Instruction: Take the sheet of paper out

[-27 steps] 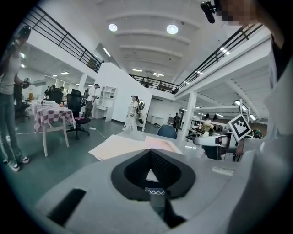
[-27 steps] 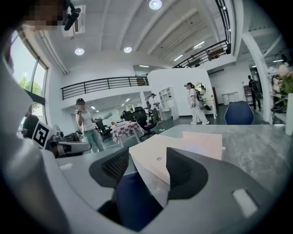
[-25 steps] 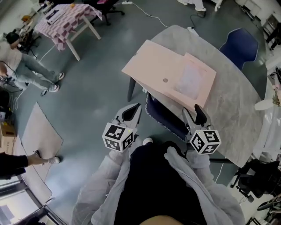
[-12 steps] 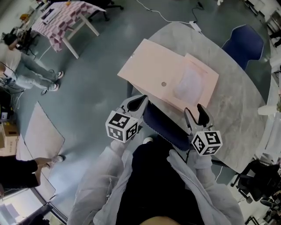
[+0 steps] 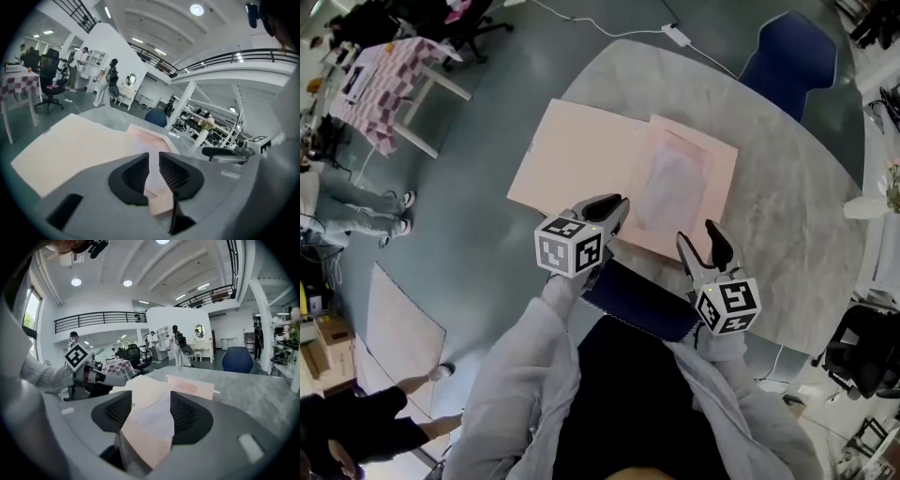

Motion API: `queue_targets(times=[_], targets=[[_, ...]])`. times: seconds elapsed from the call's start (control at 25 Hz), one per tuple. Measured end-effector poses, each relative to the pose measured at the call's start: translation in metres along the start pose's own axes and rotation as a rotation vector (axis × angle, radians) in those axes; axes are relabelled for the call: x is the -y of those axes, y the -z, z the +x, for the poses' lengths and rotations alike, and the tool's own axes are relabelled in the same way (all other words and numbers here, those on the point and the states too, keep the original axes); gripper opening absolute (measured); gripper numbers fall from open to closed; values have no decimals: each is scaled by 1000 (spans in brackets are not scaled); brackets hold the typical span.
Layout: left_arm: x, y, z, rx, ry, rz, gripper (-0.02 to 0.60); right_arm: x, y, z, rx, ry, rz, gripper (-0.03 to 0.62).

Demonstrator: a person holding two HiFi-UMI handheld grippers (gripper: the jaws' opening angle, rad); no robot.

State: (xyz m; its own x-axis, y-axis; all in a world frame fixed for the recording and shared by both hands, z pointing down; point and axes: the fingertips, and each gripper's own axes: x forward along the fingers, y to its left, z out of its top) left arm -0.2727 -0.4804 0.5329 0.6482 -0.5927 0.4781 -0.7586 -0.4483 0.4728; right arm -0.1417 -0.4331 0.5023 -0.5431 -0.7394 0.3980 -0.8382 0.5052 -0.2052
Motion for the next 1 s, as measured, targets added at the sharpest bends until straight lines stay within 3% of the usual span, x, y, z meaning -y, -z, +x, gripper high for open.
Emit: queue_targets(times=[0.28, 0.44, 0.72, 1.0], targets=[[-17, -1, 76, -166, 25, -21, 139, 28, 5, 13, -14, 10, 46, 249], [-26, 6, 110, -287, 20, 24, 187, 36, 8, 20, -21, 5, 68, 249], [-39, 25, 147, -444, -25, 81, 190, 46, 6, 30, -6, -12, 89, 249], [-48, 39, 159, -501, -76, 60, 151, 52, 6, 30, 6, -35, 119, 249]])
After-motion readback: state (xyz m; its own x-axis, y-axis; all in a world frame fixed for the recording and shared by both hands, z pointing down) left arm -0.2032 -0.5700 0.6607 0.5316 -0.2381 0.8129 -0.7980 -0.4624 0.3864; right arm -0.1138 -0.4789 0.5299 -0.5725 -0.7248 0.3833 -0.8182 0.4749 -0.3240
